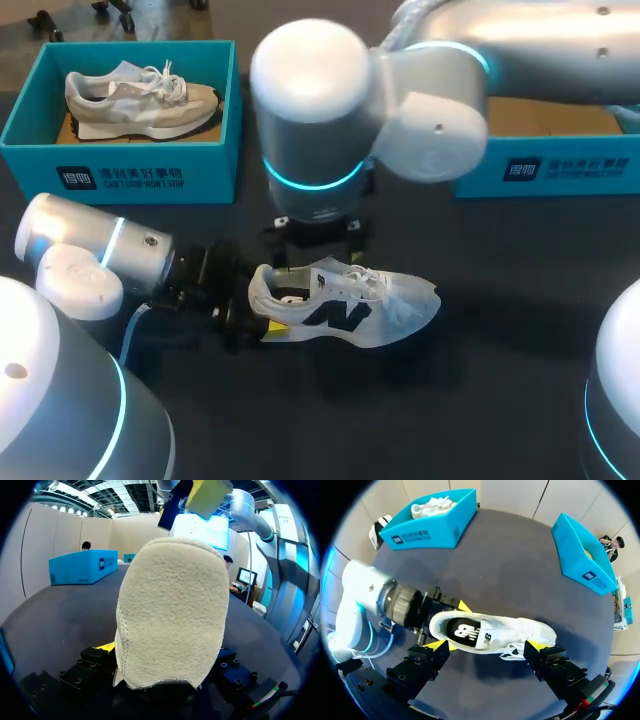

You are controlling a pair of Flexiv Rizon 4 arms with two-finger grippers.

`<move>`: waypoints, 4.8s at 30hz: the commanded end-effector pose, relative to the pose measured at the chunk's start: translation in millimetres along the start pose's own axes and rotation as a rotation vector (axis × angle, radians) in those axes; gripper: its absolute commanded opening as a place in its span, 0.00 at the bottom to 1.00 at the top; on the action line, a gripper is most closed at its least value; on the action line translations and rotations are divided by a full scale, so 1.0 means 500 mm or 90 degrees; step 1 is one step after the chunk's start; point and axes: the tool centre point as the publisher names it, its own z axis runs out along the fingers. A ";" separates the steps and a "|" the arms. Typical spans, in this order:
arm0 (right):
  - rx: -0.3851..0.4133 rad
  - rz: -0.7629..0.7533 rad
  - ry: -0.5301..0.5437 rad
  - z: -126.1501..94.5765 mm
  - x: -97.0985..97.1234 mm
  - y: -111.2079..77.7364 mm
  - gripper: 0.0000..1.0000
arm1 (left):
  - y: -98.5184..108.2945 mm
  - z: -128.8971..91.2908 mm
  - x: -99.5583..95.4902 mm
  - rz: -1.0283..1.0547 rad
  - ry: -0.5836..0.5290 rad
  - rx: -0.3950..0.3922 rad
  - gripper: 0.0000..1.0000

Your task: Take the shoe out of the shoebox, open the shoe tongue, remove and reinsert the insole, then place the shoe into the shoebox

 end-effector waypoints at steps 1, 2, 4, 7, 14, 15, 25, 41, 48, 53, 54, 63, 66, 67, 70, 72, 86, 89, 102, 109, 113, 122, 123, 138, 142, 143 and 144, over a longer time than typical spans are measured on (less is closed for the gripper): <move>0.027 0.008 -0.055 0.049 0.031 0.003 1.00 | 0.002 0.002 0.002 0.000 0.001 -0.003 0.00; 0.031 0.010 -0.063 0.055 0.032 0.001 1.00 | 0.002 0.002 0.002 0.000 0.001 -0.003 0.00; 0.031 0.024 -0.051 0.066 0.031 -0.004 1.00 | 0.002 0.002 0.002 0.000 0.001 -0.003 0.00; 0.026 0.053 -0.043 0.077 0.027 -0.012 1.00 | 0.002 0.002 0.002 0.000 0.001 -0.003 0.00; 0.028 0.099 -0.103 0.086 0.015 -0.023 1.00 | 0.002 0.002 0.002 0.000 0.001 -0.003 0.00; 0.024 0.112 -0.131 0.076 0.011 -0.027 1.00 | 0.002 0.002 0.002 0.000 0.001 -0.003 0.00; 0.024 0.112 -0.131 0.076 0.011 -0.027 1.00 | 0.002 0.002 0.002 0.000 0.001 -0.003 0.00; 0.073 0.205 -0.176 0.090 0.006 -0.026 1.00 | 0.002 0.002 0.002 0.000 0.001 -0.003 0.00; 0.103 0.237 -0.208 0.117 -0.001 -0.032 1.00 | 0.002 0.002 0.002 0.000 0.001 -0.003 0.00; 0.116 0.260 -0.214 0.140 -0.009 -0.038 1.00 | 0.002 0.002 0.002 0.000 0.001 -0.003 0.00; 0.116 0.262 -0.214 0.145 -0.011 -0.040 1.00 | 0.002 0.002 0.002 0.000 0.001 -0.003 0.00; 0.074 0.291 -0.261 0.165 -0.024 -0.047 1.00 | 0.002 0.002 0.002 0.000 0.001 -0.003 0.00; 0.073 0.292 -0.283 0.166 -0.030 -0.047 1.00 | 0.002 0.002 0.002 0.000 0.001 -0.003 0.00; 0.074 0.294 -0.287 0.163 -0.033 -0.047 1.00 | 0.002 0.002 0.002 0.000 0.001 -0.003 0.00; 0.075 0.298 -0.302 0.155 -0.042 -0.045 1.00 | 0.002 0.002 0.002 0.000 0.001 -0.003 0.00; 0.074 0.305 -0.314 0.151 -0.048 -0.045 1.00 | 0.002 0.002 0.002 0.000 0.001 -0.003 0.00; 0.084 0.358 -0.349 0.110 -0.123 -0.048 0.74 | 0.002 0.002 0.002 0.000 0.001 -0.003 0.00; 0.083 0.369 -0.349 0.098 -0.131 -0.049 0.73 | 0.002 0.002 0.002 0.000 0.001 -0.003 0.00; 0.054 0.392 -0.316 0.051 -0.157 -0.049 0.48 | 0.002 0.002 0.002 0.000 0.001 -0.003 0.00; 0.054 0.387 -0.310 0.056 -0.158 -0.047 0.18 | 0.002 0.002 0.002 0.000 0.001 -0.003 0.00; 0.055 0.384 -0.306 0.060 -0.156 -0.048 0.03 | 0.002 0.002 0.002 0.000 0.001 -0.003 0.00; 0.056 0.390 -0.298 0.075 -0.191 -0.057 0.00 | 0.002 0.002 0.002 0.000 0.001 -0.003 0.00; 0.056 0.390 -0.298 0.076 -0.194 -0.058 0.00 | 0.002 0.002 0.002 0.000 0.001 -0.003 0.00; 0.055 0.397 -0.303 0.124 -0.257 -0.072 0.07 | 0.002 0.002 0.002 0.000 0.001 -0.003 0.00; 0.057 0.400 -0.303 0.142 -0.271 -0.078 0.09 | 0.002 0.002 0.002 0.000 0.001 -0.003 0.00; 0.057 0.400 -0.302 0.147 -0.273 -0.078 0.13 | 0.002 0.002 0.002 0.000 0.001 -0.003 0.00; 0.057 0.400 -0.303 0.151 -0.276 -0.079 0.17 | 0.002 0.002 0.002 0.000 0.001 -0.003 0.00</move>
